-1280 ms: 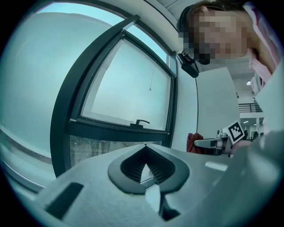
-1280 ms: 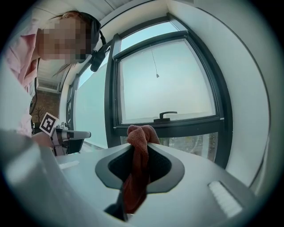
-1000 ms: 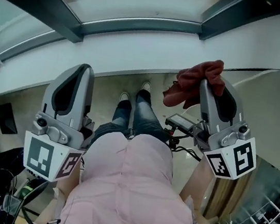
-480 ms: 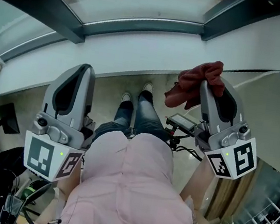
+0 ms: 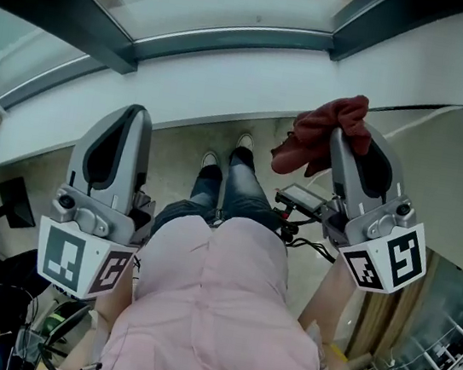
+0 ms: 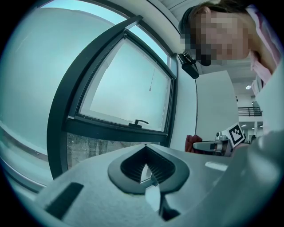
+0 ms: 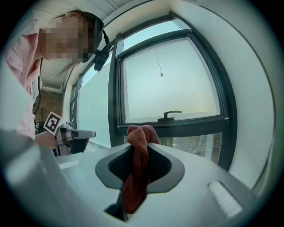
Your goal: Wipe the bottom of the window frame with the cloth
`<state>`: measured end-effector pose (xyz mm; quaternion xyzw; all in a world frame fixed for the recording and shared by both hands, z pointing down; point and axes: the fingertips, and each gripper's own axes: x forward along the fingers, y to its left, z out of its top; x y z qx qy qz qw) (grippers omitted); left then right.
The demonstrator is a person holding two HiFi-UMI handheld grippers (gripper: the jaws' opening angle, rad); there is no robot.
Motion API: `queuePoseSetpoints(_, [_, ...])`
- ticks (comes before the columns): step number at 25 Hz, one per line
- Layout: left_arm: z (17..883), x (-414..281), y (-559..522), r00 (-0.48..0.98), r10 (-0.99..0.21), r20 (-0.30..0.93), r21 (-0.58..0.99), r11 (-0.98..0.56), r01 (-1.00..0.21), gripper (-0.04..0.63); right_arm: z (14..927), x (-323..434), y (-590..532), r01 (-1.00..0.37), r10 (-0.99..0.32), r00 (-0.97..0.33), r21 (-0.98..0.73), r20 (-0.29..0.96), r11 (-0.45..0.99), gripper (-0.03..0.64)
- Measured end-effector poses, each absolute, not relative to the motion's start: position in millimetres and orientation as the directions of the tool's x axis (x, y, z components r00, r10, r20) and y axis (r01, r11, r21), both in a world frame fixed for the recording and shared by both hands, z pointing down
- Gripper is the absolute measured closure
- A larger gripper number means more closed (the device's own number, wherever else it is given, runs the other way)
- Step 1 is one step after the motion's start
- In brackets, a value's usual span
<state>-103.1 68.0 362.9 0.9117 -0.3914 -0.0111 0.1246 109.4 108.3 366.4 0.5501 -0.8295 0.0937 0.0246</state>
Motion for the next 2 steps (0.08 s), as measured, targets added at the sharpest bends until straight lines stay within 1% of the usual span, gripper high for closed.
queuePoseSetpoints(2, [363.3, -105.4, 66.7, 0.693, -0.716, 0.079, 0.242, -0.661, -0.71, 0.598, 364.9, 108.0, 108.0, -0.919, -0.909, -0.391, -0.127, 0.144, 0.375, 0.549])
